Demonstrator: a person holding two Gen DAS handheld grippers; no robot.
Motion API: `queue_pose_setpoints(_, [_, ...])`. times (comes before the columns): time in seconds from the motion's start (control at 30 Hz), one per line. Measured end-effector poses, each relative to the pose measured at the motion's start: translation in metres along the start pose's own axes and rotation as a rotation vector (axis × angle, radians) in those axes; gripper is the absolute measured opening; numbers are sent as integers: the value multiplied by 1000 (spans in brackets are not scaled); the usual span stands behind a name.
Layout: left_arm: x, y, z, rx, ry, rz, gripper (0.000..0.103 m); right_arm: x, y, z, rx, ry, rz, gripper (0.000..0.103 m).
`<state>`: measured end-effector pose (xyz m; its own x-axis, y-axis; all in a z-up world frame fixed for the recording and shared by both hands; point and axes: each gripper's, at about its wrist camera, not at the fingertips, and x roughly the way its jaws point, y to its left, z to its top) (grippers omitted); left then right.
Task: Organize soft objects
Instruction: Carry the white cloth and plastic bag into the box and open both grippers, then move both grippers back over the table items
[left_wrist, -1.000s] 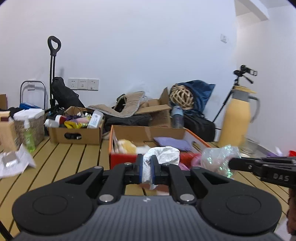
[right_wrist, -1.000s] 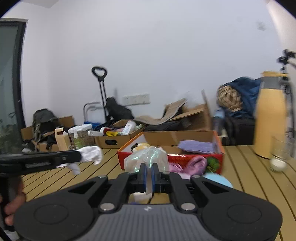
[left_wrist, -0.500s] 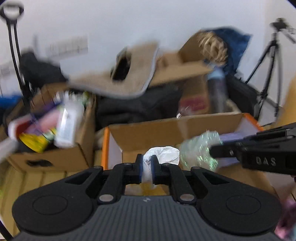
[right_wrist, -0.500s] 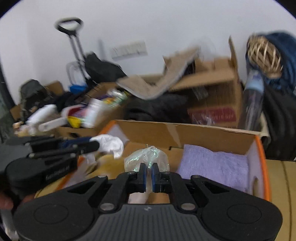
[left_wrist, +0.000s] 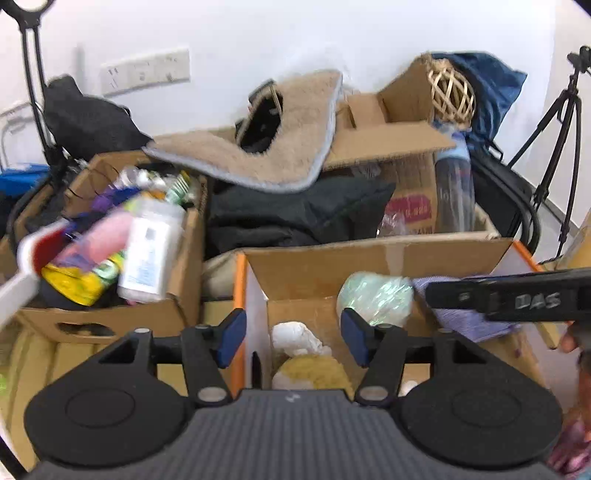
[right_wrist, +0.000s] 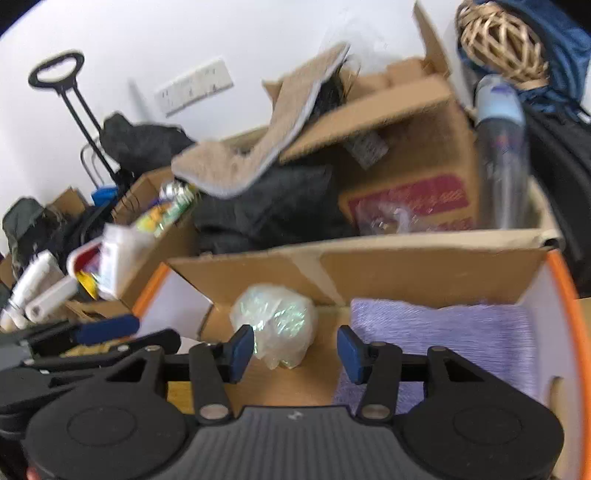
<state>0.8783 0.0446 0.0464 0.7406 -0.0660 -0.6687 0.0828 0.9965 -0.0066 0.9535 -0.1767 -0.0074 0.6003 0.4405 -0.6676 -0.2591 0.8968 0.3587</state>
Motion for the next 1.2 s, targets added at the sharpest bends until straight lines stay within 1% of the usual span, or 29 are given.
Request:
queue_pose_setpoints(0.03, [-14,-1,2,2,-14,3,67,-17,2,2,-12,-12,-5,49])
queue_pose_setpoints(0.1, [-50,-2,3,-3,-48,7,71,-52,9,3,-44,-42,-23,50])
queue_pose_setpoints(0.13, [-68,-2,1,-3,-63,-1,71,-71,12,2,-64,-56,-30,51])
queue_pose_setpoints(0.2, [-105,-7,-3,20,-83,-8,73,-112,16,-3,-99,-84,-44,56])
queue_pose_setpoints(0.3, [-155,-18,-7,65,-136,34,85,-161,18,-13,-129,-115,-70,59])
queue_pose_setpoints(0.37, [-180,-26,-11,70,-157,47,86,-189,16,-21,-105,-143,-80,61])
queue_pose_setpoints(0.4, [-192,-30,-16,67,-164,49,86,-203,16,-27,-89,-148,-78,61])
queue_pose_setpoints(0.47, [-216,-38,-33,51,-195,69,89,-227,19,-44,-88,-175,-76,61])
queue_pose_setpoints(0.5, [-230,-43,-47,40,-215,82,95,-241,21,-55,-92,-187,-75,61])
queue_pose_setpoints(0.53, [-241,-46,-61,31,-239,97,103,-257,25,-70,-106,-214,-73,61])
queue_pose_setpoints(0.57, [-253,-50,-78,23,-274,111,103,-271,29,-85,-122,-243,-73,61])
queue_pose_setpoints(0.6, [-265,-55,-98,25,-304,123,103,-288,33,-106,-150,-282,-73,64])
queue_pose_setpoints(0.67, [-286,-64,-137,28,-341,141,103,-320,41,-150,-210,-367,-82,70])
queue_pose_setpoints(0.77, [-317,-78,-202,19,-386,170,103,-355,51,-214,-288,-461,-160,77])
queue_pose_setpoints(0.83, [-339,-84,-245,13,-424,171,103,-375,55,-262,-317,-496,-191,82])
queue_pose_setpoints(0.87, [-348,-86,-262,9,-437,177,103,-382,56,-283,-325,-500,-190,84])
queue_pose_setpoints(0.97, [-374,-97,-321,12,-466,206,103,-395,55,-347,-287,-494,-206,84])
queue_pose_setpoints(1.07, [-389,-105,-366,28,-463,182,103,-404,54,-403,-237,-484,-222,84])
queue_pose_setpoints(1.13, [-396,-111,-383,58,-458,154,103,-409,53,-432,-209,-467,-223,88])
queue_pose_setpoints(1.2, [-401,-118,-391,109,-467,111,103,-412,52,-451,-180,-422,-197,89])
